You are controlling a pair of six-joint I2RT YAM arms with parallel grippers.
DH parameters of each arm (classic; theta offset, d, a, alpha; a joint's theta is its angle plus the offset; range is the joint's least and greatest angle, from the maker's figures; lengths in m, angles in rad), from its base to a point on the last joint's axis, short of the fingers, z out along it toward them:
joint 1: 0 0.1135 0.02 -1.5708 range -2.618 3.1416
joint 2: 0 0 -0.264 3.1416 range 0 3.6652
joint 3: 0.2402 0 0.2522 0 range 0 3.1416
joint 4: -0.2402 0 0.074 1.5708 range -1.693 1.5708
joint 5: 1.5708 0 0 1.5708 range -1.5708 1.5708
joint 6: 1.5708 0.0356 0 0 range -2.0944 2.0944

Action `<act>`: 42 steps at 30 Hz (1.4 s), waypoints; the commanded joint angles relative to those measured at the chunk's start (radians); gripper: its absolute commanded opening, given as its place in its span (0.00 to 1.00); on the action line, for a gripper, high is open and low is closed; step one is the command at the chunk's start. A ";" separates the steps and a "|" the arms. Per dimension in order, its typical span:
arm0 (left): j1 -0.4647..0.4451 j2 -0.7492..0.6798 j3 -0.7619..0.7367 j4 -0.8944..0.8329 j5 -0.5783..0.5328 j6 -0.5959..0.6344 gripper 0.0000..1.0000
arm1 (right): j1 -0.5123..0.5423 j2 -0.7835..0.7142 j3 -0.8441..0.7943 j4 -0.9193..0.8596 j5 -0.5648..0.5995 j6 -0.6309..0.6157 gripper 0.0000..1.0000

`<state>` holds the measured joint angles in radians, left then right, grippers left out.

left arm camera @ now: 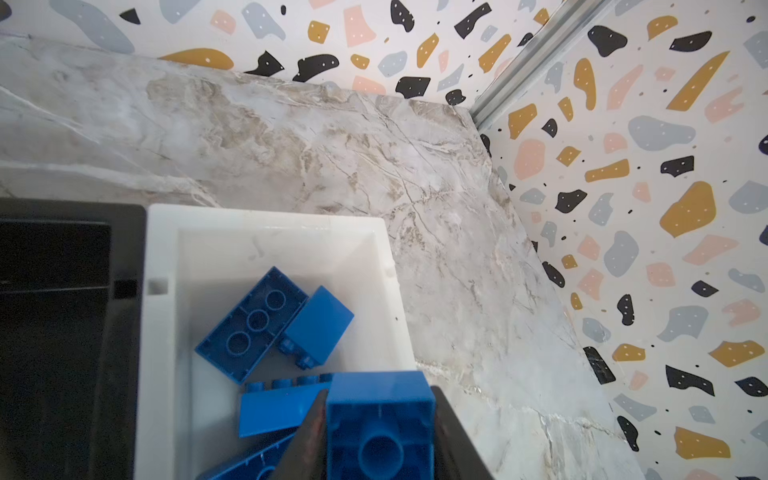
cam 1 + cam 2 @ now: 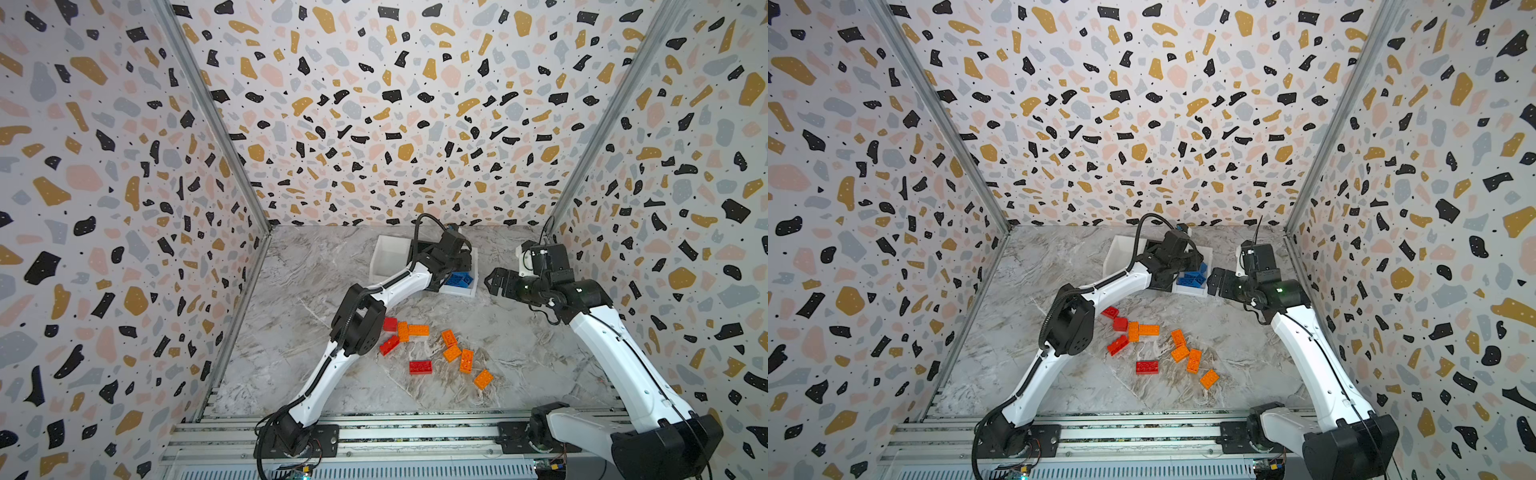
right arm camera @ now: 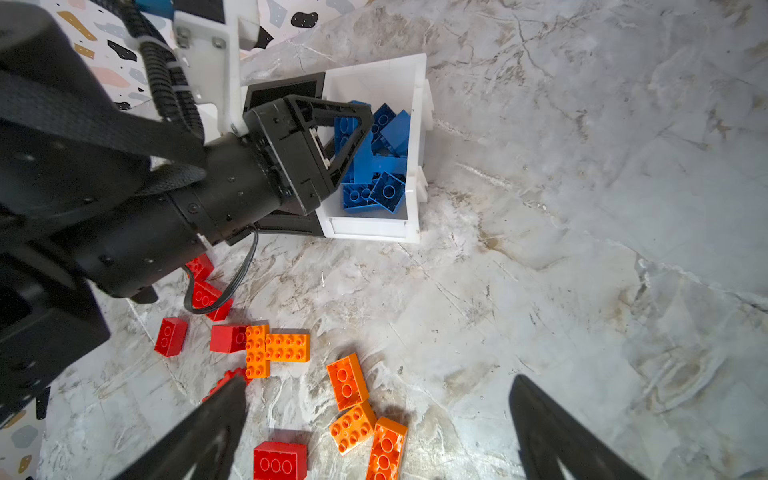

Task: Sort the legos into containers by color
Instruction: 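Carry the blue brick into the white bin and open the left gripper, then move the left gripper back to the red bricks and grasp a red 2x2 brick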

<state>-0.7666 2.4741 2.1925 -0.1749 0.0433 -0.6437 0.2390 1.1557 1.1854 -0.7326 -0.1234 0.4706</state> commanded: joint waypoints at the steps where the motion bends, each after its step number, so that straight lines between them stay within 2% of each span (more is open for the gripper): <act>1: 0.027 0.012 0.033 0.083 0.024 -0.028 0.50 | -0.004 0.009 0.039 -0.014 0.005 0.011 0.99; 2: 0.030 0.014 0.037 0.090 0.034 -0.034 0.59 | -0.004 0.014 0.040 -0.013 0.004 0.011 0.99; 4: 0.040 0.014 0.046 0.101 0.054 -0.050 0.68 | -0.004 0.019 0.039 -0.009 0.005 0.011 0.99; 8: 0.054 -0.013 0.052 0.103 0.079 -0.066 0.80 | -0.004 0.034 0.038 0.011 0.002 0.008 0.99; 12: 0.055 -0.089 0.008 0.062 0.058 -0.032 0.81 | -0.004 0.066 0.047 0.040 -0.014 -0.002 0.99; 15: 0.063 -0.191 -0.103 0.005 -0.010 -0.009 0.80 | -0.003 0.101 0.059 0.069 -0.035 -0.013 0.99; 18: 0.088 -0.323 -0.281 -0.057 -0.099 -0.017 0.80 | -0.003 0.137 0.070 0.102 -0.063 -0.018 0.99; 22: 0.160 -0.515 -0.566 -0.153 -0.225 -0.131 0.80 | 0.018 0.187 0.088 0.142 -0.081 -0.021 0.99; 26: 0.232 -0.710 -0.876 -0.122 -0.295 -0.233 0.81 | 0.068 0.258 0.129 0.154 -0.082 -0.031 0.99; 29: 0.266 -0.777 -1.000 -0.121 -0.321 -0.287 0.81 | 0.111 0.317 0.168 0.165 -0.094 -0.035 0.99; 35: 0.306 -0.747 -1.050 -0.122 -0.314 -0.288 0.81 | 0.175 0.425 0.266 0.167 -0.111 -0.048 0.99; 42: 0.322 -0.643 -0.987 -0.160 -0.333 -0.249 0.80 | 0.186 0.459 0.307 0.162 -0.100 -0.047 0.99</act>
<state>-0.4583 1.7977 1.1759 -0.3168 -0.2634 -0.9092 0.4263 1.6337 1.4559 -0.5671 -0.2306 0.4355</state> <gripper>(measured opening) 0.799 0.989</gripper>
